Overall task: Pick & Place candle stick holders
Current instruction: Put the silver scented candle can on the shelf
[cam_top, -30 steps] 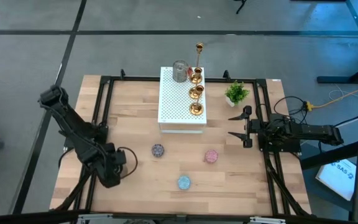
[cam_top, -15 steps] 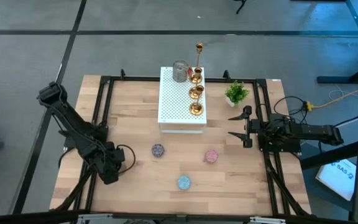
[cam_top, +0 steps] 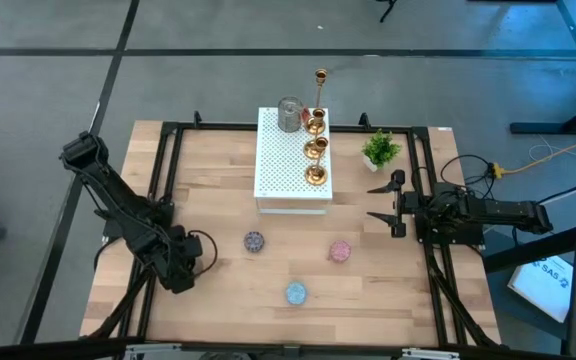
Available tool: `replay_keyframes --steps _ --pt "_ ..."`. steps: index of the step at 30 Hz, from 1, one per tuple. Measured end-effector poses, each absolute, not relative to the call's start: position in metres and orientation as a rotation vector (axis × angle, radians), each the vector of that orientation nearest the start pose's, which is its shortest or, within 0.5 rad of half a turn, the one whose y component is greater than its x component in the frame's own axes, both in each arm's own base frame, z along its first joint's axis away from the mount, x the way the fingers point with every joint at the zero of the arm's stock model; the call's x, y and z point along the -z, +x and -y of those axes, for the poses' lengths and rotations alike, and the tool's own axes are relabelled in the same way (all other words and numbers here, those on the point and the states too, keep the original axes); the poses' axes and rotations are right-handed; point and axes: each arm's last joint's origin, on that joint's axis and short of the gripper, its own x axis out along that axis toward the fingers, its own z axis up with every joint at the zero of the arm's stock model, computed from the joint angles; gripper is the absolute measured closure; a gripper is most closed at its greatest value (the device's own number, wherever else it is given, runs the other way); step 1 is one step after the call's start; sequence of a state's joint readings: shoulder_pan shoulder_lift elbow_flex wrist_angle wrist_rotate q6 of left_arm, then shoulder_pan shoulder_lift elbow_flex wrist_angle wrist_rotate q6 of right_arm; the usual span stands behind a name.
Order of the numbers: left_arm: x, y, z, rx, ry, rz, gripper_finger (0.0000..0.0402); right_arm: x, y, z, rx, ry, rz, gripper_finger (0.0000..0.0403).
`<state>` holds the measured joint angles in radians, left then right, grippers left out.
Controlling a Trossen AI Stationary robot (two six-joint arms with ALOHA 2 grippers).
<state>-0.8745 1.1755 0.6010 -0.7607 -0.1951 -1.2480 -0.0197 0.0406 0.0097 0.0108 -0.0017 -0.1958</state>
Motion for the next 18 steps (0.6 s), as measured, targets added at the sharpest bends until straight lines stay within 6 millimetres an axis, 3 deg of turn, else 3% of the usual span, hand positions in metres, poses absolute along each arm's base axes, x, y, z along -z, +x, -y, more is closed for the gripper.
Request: replay_keyframes --steps 5,10,18 --pt "-0.1706 0.1185 0.1301 -0.289 -0.369 -1.216 0.0022 -0.1647 0.0996 0.0019 0.016 -0.196 -0.022 0.0111" --pt "-0.1713 0.1202 0.1278 -0.372 -0.396 -1.120 0.0079 -0.1647 0.0996 0.0019 0.016 -0.196 -0.022 0.0111" --pt "-0.1725 0.1228 0.1273 -0.394 -0.382 -1.034 0.0081 -0.1647 0.0996 0.0019 0.016 -0.195 -0.022 0.0112"
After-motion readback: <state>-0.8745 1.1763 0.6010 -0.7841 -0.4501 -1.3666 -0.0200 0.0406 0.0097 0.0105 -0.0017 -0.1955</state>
